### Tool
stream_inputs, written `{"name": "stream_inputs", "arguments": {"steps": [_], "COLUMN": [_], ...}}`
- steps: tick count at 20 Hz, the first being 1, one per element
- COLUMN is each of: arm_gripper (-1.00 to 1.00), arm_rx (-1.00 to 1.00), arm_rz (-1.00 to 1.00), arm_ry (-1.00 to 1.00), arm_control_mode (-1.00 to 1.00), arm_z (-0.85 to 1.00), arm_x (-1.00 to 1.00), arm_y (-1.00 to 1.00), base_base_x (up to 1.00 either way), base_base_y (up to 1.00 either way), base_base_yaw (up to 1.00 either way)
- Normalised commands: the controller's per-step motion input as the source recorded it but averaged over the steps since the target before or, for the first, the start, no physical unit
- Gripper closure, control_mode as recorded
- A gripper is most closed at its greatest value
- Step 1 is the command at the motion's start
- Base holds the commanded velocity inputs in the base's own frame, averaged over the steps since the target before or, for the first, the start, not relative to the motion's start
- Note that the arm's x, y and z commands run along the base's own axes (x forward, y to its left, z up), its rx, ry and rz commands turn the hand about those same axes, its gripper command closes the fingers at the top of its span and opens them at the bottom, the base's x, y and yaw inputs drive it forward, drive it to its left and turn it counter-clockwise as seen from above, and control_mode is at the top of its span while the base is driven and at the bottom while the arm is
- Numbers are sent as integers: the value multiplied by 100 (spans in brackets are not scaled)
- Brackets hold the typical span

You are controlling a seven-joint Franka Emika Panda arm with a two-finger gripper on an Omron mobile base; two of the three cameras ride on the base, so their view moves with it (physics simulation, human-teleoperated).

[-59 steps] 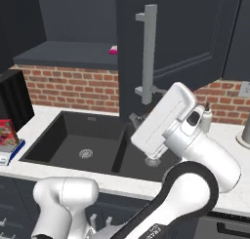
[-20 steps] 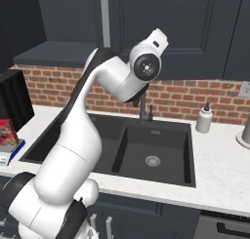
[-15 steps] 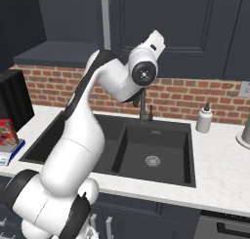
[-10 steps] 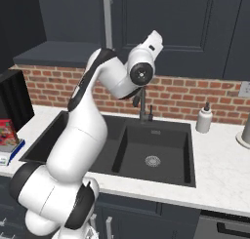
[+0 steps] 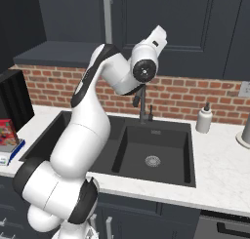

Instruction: Pick the cereal and place it on the digital scale for weighing, and close the cabinet.

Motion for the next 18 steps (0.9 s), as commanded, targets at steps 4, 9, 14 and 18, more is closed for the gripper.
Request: {"name": "stream_inputs", "arguments": {"steps": [4,9,14,18], "arm_gripper": [-100,-100,-100,-100], "arm_rx": [0,0,0,0], "arm_rz": [0,0,0,0], "arm_ry": [-5,-29,-31,-26], "arm_control_mode": [-100,-100,-100,-100], "arm_z": [-3,-28,-7,26], "arm_x": [11,-24,-39,-66], "arm_y": [0,0,0,0], "base_base_x": [0,0,0,0], "base_base_y": [0,0,0,0], "base_base_yaw": [0,0,0,0]}}
